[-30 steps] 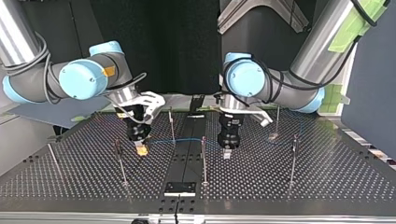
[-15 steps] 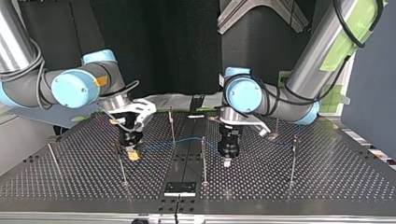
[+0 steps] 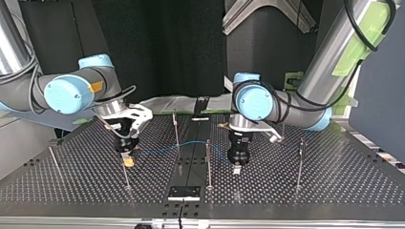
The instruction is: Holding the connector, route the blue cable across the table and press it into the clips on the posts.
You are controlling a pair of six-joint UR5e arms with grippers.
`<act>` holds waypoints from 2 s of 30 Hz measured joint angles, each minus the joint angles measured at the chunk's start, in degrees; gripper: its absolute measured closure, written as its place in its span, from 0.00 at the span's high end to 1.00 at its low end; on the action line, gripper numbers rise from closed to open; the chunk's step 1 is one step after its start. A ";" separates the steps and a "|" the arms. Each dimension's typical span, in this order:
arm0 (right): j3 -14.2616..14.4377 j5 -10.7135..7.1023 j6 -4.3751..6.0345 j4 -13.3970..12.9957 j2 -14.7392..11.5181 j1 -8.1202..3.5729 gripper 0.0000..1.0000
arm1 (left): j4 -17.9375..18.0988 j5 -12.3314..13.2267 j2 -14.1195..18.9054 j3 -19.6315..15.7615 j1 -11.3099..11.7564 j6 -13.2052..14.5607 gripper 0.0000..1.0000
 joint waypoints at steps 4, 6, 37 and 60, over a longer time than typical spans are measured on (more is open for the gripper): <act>-0.09 -0.05 -0.07 0.03 -0.02 -0.10 0.00 | -0.54 0.81 0.03 0.00 0.15 0.00 0.00; -0.10 -0.05 -0.15 0.03 -0.02 -0.11 0.00 | -0.83 1.10 0.05 -0.01 0.16 0.00 0.00; -1.78 -1.86 -1.15 -0.01 0.25 1.32 0.00 | -2.97 -0.97 0.52 -0.06 1.62 -0.74 0.00; -2.84 -1.89 -0.99 0.20 0.42 1.60 0.00 | -9.82 5.19 3.17 -0.63 1.01 -0.88 0.94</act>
